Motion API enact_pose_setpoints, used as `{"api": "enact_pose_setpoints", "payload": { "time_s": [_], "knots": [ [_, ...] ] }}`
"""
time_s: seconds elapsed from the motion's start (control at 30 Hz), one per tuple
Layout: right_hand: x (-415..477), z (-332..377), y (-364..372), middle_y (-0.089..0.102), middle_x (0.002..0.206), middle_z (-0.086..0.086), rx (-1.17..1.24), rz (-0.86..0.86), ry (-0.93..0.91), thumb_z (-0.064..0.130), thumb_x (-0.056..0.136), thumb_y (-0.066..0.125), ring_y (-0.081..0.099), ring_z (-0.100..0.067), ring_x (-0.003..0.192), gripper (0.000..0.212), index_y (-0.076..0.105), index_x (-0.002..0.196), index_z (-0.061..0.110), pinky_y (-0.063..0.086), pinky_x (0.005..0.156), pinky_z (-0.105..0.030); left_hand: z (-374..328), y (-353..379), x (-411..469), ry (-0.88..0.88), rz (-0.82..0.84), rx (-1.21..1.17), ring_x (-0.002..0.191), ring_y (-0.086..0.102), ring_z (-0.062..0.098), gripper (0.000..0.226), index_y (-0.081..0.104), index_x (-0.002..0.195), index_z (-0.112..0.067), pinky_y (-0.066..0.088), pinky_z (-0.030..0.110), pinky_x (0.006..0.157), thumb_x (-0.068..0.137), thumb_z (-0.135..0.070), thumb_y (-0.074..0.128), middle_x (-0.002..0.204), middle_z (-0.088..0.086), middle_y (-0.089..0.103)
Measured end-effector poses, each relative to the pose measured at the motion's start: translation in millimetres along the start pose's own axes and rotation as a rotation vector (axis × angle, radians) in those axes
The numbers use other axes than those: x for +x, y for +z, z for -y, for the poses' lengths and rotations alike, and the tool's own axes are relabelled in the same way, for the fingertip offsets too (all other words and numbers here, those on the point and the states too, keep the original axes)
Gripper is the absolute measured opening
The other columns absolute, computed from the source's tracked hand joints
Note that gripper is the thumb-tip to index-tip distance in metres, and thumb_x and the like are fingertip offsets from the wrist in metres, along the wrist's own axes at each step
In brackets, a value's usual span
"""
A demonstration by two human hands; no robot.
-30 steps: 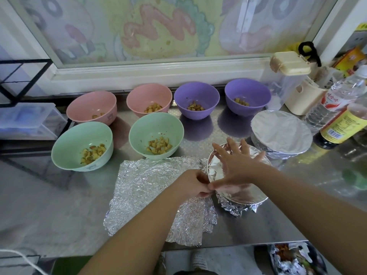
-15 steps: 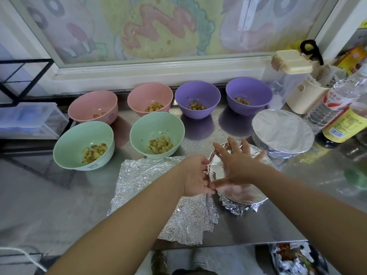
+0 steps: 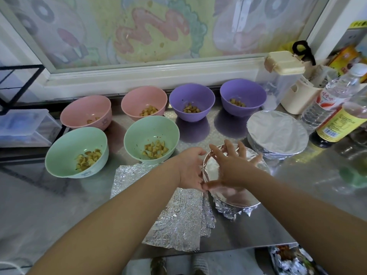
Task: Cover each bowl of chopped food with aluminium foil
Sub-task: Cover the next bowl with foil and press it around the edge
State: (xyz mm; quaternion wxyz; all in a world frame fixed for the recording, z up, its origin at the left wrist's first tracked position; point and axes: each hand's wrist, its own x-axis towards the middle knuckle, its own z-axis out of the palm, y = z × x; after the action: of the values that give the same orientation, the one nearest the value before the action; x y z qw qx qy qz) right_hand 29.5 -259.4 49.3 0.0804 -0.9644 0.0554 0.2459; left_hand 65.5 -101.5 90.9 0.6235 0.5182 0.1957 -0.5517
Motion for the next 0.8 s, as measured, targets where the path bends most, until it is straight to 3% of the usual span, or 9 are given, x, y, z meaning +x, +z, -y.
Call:
{"api": "enact_pose_setpoints", "payload": {
  "time_s": [0.13, 0.2, 0.3, 0.4, 0.47, 0.53, 0.6, 0.7, 0.8],
  "knots": [
    [2.5, 4.7, -6.5, -0.026, 0.166, -0.006, 0.088, -0.035, 0.162, 0.106, 0.050, 0.043, -0.021, -0.043, 0.151, 0.139, -0.022, 0.155, 0.042, 0.000, 0.103, -0.087, -11.7, -11.0, 15.6, 0.091, -0.082, -0.078, 0.120, 0.053, 0.039, 0.050, 0.036, 0.147, -0.016, 0.041, 0.050, 0.102, 0.102, -0.039, 0.038, 0.146, 0.019, 0.045],
    [2.3, 1.1, -9.4, -0.026, 0.166, -0.011, 0.103, -0.035, 0.188, 0.107, 0.046, 0.040, -0.024, -0.040, 0.151, 0.144, -0.023, 0.156, 0.039, -0.002, 0.103, -0.086, -8.8, -13.5, 24.5, 0.167, -0.127, -0.101, 0.108, 0.055, 0.035, 0.050, 0.037, 0.148, -0.018, 0.042, 0.045, 0.101, 0.101, -0.035, 0.041, 0.140, 0.014, 0.049],
    [3.5, -7.8, -10.0, -0.032, 0.164, -0.007, 0.077, -0.036, 0.115, 0.105, 0.044, 0.050, -0.027, -0.039, 0.150, 0.147, -0.024, 0.154, 0.042, 0.001, 0.105, -0.086, 6.0, -16.7, 36.9, 0.299, -0.174, -0.275, 0.097, 0.060, 0.032, 0.044, 0.044, 0.142, -0.011, 0.052, 0.041, 0.081, 0.101, -0.025, 0.047, 0.131, 0.013, 0.054],
    [4.1, -10.7, -10.0, -0.032, 0.164, 0.004, 0.011, -0.020, -0.003, 0.105, 0.041, 0.053, -0.025, -0.039, 0.151, 0.144, -0.020, 0.153, 0.050, 0.000, 0.106, -0.084, 28.7, -21.4, 44.4, 0.403, -0.154, -0.364, 0.107, 0.064, 0.030, 0.039, 0.046, 0.141, -0.007, 0.055, 0.042, 0.091, 0.102, -0.013, 0.047, 0.131, 0.016, 0.059],
    [4.2, -10.5, -11.5, -0.027, 0.166, 0.007, -0.007, -0.008, -0.030, 0.105, 0.039, 0.052, -0.024, -0.038, 0.152, 0.142, -0.016, 0.153, 0.053, 0.000, 0.106, -0.085, 45.8, -25.1, 45.3, 0.442, -0.186, -0.174, 0.107, 0.064, 0.025, 0.040, 0.048, 0.141, -0.006, 0.055, 0.043, 0.094, 0.102, -0.004, 0.046, 0.122, 0.013, 0.064],
    [5.0, -10.6, -14.0, -0.024, 0.167, 0.007, -0.022, 0.003, -0.026, 0.105, 0.037, 0.052, -0.022, -0.038, 0.152, 0.143, -0.015, 0.152, 0.054, 0.002, 0.106, -0.085, 61.0, -24.8, 41.5, 0.428, -0.281, 0.161, 0.082, 0.061, 0.015, 0.036, 0.055, 0.135, -0.013, 0.056, 0.036, 0.079, 0.101, -0.005, 0.048, 0.095, 0.003, 0.067],
    [5.9, -10.4, -15.6, -0.023, 0.167, 0.007, -0.028, 0.015, -0.016, 0.104, 0.038, 0.055, -0.022, -0.038, 0.152, 0.143, -0.016, 0.152, 0.055, 0.003, 0.105, -0.085, 77.2, -24.2, 41.0, 0.400, -0.309, 0.396, 0.053, 0.046, 0.007, 0.026, 0.060, 0.120, -0.025, 0.039, 0.024, 0.053, 0.099, -0.012, 0.053, 0.060, -0.012, 0.057],
    [5.6, -9.9, -16.1, -0.023, 0.167, 0.008, -0.026, 0.019, -0.014, 0.104, 0.038, 0.056, -0.021, -0.037, 0.152, 0.143, -0.015, 0.152, 0.056, 0.003, 0.106, -0.085, 93.6, -20.9, 45.2, 0.322, -0.236, 0.184, 0.051, 0.039, 0.007, 0.025, 0.063, 0.118, -0.018, 0.027, 0.023, 0.050, 0.096, -0.010, 0.053, 0.060, -0.007, 0.052],
    [4.9, -10.1, -16.1, -0.023, 0.167, 0.008, -0.017, 0.017, -0.015, 0.104, 0.037, 0.055, -0.021, -0.037, 0.152, 0.143, -0.015, 0.151, 0.056, 0.003, 0.106, -0.085, 96.9, -16.4, 44.7, 0.312, -0.181, -0.101, 0.053, 0.047, 0.009, 0.028, 0.060, 0.120, -0.014, 0.036, 0.022, 0.047, 0.097, -0.002, 0.050, 0.071, 0.002, 0.060]
  ]
}}
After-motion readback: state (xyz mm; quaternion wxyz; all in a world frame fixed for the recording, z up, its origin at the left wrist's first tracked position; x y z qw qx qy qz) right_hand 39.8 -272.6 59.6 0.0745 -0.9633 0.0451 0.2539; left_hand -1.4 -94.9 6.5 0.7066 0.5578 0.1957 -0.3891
